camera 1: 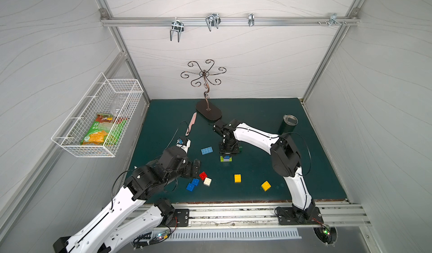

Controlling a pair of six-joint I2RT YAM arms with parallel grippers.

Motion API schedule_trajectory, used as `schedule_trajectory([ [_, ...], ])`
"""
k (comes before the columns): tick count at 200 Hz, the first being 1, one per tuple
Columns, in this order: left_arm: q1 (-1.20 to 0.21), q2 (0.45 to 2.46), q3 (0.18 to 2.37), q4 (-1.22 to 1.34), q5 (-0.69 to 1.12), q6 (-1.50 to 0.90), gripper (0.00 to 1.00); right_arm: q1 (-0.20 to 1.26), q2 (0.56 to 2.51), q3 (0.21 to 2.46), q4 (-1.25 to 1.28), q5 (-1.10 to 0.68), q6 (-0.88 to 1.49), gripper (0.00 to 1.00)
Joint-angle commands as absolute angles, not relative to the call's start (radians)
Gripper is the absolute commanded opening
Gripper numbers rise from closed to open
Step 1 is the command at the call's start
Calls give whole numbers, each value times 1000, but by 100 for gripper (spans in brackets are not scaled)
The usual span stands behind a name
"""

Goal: Assemble the number 1 with lego
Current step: Assemble the lego brick with the lego brick.

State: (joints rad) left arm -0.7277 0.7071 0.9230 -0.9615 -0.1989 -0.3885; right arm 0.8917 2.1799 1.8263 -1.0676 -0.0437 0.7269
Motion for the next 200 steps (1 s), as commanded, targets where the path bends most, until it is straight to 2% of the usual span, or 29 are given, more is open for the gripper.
schedule_trajectory([
  [1,-730,693,933,-922,-210,-383,99,890,2231,1841,-1113,-47,699,7],
  [166,-730,684,933,-919,-210,-382,99,896,2423,1876,-1127,-23,688,8],
  [200,-730,684,933,-919,-208,-380,99,896,2437,1897,-1143,-25,686,13],
])
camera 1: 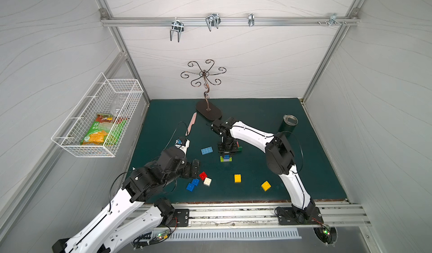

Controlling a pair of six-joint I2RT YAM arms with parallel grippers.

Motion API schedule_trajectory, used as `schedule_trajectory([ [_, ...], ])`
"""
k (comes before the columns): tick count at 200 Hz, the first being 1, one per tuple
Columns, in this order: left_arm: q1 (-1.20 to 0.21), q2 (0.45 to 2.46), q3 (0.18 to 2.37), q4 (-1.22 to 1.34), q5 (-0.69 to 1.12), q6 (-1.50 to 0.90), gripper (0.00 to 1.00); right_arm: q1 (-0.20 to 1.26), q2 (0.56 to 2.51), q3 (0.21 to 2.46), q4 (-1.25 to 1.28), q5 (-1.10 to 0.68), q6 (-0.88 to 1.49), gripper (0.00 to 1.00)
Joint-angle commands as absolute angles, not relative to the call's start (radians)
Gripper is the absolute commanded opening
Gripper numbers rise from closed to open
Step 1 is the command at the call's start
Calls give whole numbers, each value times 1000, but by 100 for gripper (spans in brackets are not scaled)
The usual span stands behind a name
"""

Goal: Assemble the number 1 with lego
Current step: Assemble the lego brick with the lego brick, then adjust the lego brick at the center of the board.

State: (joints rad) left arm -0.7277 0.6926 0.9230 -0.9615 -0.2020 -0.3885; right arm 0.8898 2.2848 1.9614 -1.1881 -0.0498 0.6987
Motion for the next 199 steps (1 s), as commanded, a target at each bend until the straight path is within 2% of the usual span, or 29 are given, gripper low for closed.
schedule_trajectory([
  [1,-729,684,933,-919,-209,-380,99,896,2436,1897,-1144,-24,686,13],
  [29,-730,692,932,-916,-203,-379,99,896,2394,1901,-1140,-21,690,20],
  [45,-730,701,933,-916,-197,-377,99,897,2356,1903,-1134,-17,695,28],
  [86,-730,715,933,-917,-204,-379,99,902,2246,1922,-1127,9,715,76],
  [91,-730,717,933,-917,-206,-379,99,904,2226,1921,-1124,19,718,89],
  [100,-730,719,933,-918,-207,-380,99,909,2196,1920,-1120,30,721,98],
  [161,-730,743,933,-923,-219,-389,99,941,1947,1820,-1130,126,746,99],
  [199,-730,846,959,-957,-199,-452,100,943,1603,1541,-1047,320,759,99],
])
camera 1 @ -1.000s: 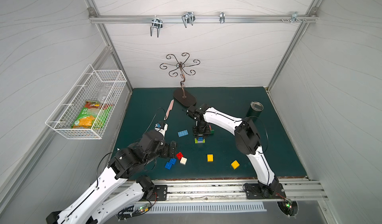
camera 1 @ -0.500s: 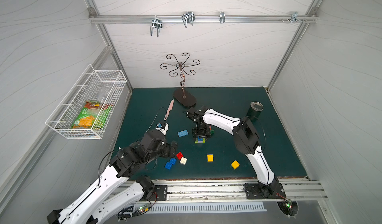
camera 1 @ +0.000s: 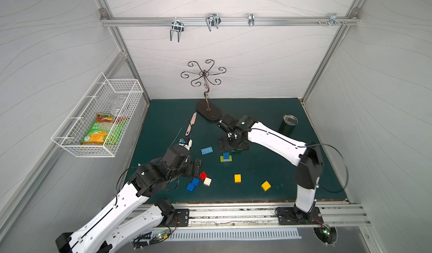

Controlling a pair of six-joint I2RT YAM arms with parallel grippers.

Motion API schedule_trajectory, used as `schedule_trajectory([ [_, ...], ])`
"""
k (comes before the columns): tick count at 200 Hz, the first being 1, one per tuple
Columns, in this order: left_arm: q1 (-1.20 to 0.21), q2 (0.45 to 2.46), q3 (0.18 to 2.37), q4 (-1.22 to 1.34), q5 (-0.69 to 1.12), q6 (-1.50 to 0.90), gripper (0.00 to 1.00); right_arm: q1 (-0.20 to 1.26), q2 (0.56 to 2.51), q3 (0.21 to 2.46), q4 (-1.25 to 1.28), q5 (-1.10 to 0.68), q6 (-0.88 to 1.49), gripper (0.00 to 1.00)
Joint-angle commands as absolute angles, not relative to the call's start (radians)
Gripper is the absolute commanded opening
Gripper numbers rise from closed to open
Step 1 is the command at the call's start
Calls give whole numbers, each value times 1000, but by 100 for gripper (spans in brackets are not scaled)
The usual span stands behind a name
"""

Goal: Assemble the number 1 with lego
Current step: Adjust the lego brick at the center of the board.

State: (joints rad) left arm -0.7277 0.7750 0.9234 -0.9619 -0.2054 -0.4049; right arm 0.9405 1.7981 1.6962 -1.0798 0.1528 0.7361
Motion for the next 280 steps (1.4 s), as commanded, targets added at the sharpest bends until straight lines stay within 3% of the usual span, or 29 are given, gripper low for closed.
schedule_trajectory([
  [1,-730,851,961,-960,-197,-454,100,942,1592,1530,-1042,327,761,99],
  [22,-707,952,961,-999,-107,-565,100,883,1381,1286,-938,395,853,99],
  [47,-708,1000,869,-954,13,-657,99,724,1188,1053,-724,78,775,98],
  [73,-708,965,729,-881,49,-765,95,714,1076,922,-620,7,765,98],
  [144,-795,877,562,-865,32,-925,89,746,1225,995,-694,-32,701,96],
  [188,-827,841,464,-832,47,-1016,76,756,1258,1012,-683,-34,698,93],
  [222,-826,866,423,-770,62,-1025,61,757,1259,1006,-669,-61,686,69],
  [248,-824,926,430,-725,42,-1004,47,756,1264,1002,-663,-74,684,56],
  [280,-817,999,461,-711,-21,-973,41,756,1269,1001,-662,-92,685,50],
])
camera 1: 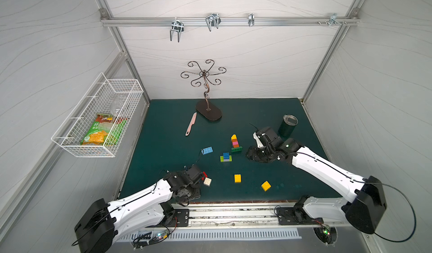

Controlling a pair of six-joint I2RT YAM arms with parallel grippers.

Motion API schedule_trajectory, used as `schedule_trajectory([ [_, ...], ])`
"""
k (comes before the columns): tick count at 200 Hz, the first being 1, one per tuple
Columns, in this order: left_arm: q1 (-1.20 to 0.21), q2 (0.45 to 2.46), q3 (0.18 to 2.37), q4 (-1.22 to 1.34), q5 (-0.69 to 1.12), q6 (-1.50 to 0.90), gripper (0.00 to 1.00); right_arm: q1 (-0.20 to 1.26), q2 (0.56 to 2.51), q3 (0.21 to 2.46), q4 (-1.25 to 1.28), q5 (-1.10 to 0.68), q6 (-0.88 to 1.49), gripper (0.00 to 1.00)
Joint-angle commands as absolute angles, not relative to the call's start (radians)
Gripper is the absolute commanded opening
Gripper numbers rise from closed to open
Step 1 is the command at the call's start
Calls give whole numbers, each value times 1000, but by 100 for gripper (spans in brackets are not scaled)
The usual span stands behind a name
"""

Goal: Assemble the number 1 with lego
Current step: Adjust the lego brick at the center of the board.

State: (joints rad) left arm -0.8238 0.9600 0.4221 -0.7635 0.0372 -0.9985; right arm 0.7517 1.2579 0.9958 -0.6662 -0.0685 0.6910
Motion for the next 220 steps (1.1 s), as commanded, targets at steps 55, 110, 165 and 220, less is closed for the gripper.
schedule_trajectory([
  [55,-644,1083,465,-596,68,-829,30,757,1285,1000,-668,-83,684,49],
  [110,-608,1232,573,-554,76,-712,26,757,1320,1026,-681,-82,682,49],
  [165,-485,1344,625,-464,171,-639,25,756,1327,1022,-698,-84,680,49],
  [220,-485,1341,662,-406,304,-621,28,756,1285,1002,-721,-70,680,49],
])
